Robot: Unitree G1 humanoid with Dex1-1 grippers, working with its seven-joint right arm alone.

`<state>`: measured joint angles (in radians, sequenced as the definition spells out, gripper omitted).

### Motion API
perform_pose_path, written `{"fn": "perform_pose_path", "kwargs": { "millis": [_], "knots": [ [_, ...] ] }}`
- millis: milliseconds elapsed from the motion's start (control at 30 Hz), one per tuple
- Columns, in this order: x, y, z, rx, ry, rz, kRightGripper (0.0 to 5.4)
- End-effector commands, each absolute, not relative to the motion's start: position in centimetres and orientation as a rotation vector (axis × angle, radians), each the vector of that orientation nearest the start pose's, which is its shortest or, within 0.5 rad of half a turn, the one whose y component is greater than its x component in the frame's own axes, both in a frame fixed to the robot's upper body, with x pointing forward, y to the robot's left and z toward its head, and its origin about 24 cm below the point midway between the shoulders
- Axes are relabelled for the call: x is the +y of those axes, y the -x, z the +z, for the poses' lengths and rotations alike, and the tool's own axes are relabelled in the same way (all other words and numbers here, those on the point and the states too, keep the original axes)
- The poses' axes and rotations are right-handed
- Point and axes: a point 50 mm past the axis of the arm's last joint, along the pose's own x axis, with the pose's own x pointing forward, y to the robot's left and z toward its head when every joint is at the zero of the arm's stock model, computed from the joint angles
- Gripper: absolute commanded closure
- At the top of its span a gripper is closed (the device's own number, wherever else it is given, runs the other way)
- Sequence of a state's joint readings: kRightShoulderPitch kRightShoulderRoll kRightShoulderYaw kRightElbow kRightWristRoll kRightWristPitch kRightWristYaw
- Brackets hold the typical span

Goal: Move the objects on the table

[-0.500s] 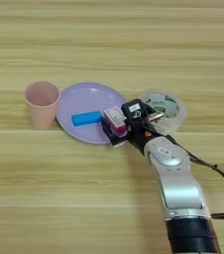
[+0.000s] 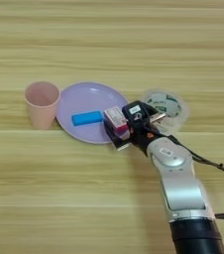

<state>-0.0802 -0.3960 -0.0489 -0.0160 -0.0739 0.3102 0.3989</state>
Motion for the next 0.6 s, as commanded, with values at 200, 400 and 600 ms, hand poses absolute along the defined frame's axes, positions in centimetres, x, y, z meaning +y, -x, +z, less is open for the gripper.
{"fn": "perform_pose_path", "kwargs": {
  "millis": [200, 400, 600],
  "knots": [
    [-22.5, -27.2, 5.8, 0.257, 0.529, 0.260, 0.05],
    [-21.7, -27.7, 5.5, 0.236, 0.581, 0.303, 0.05],
    [-21.6, -27.9, 5.2, 0.235, 0.590, 0.320, 0.05]
  ]
}}
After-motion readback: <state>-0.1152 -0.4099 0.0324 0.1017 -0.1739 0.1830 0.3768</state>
